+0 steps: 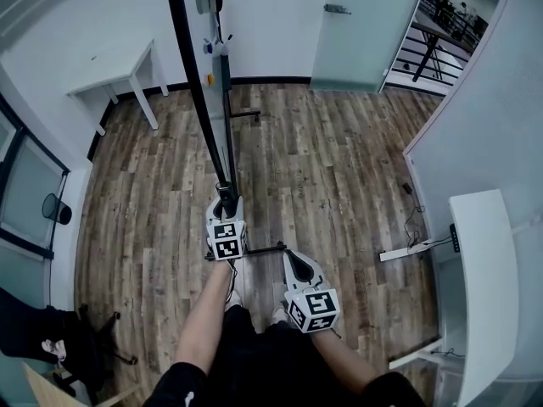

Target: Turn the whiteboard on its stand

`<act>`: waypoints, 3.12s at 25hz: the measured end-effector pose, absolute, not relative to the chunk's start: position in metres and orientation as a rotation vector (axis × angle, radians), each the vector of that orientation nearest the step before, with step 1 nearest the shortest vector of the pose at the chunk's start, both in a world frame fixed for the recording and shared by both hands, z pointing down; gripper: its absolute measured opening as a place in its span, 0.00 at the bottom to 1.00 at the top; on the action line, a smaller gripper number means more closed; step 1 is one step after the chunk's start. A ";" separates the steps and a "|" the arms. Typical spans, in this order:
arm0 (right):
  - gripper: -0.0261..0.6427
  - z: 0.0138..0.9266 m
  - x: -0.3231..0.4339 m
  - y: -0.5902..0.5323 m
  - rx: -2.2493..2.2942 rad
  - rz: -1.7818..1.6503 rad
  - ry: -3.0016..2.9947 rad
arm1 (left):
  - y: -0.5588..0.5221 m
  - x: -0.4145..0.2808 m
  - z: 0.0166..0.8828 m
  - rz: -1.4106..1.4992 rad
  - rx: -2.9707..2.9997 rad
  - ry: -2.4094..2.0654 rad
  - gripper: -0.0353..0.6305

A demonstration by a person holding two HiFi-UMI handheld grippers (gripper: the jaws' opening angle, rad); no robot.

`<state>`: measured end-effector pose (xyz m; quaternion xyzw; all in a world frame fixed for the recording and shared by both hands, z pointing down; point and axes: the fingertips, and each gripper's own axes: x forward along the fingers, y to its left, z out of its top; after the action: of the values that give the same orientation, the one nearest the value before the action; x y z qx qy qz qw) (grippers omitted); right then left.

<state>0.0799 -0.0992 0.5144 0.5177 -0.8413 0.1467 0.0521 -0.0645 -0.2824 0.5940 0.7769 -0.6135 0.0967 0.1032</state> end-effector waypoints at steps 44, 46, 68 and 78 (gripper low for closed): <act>0.06 0.528 0.120 0.049 1.581 0.497 -2.518 | -0.090 0.005 0.596 0.325 2.310 -1.770 0.34; 0.06 0.528 0.122 0.056 1.590 0.499 -2.514 | -0.082 0.009 0.596 0.327 2.315 -1.764 0.34; 0.06 0.538 0.141 0.094 1.610 0.530 -2.471 | -0.016 0.036 0.595 0.315 2.335 -1.752 0.34; 0.06 0.544 0.151 0.095 1.618 0.551 -2.452 | 0.003 0.044 0.594 0.321 2.356 -1.740 0.34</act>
<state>0.1512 0.0947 0.5436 0.5397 -0.8180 0.1838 0.0764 0.0441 0.0025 0.5941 0.7959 -0.5877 0.1082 0.0972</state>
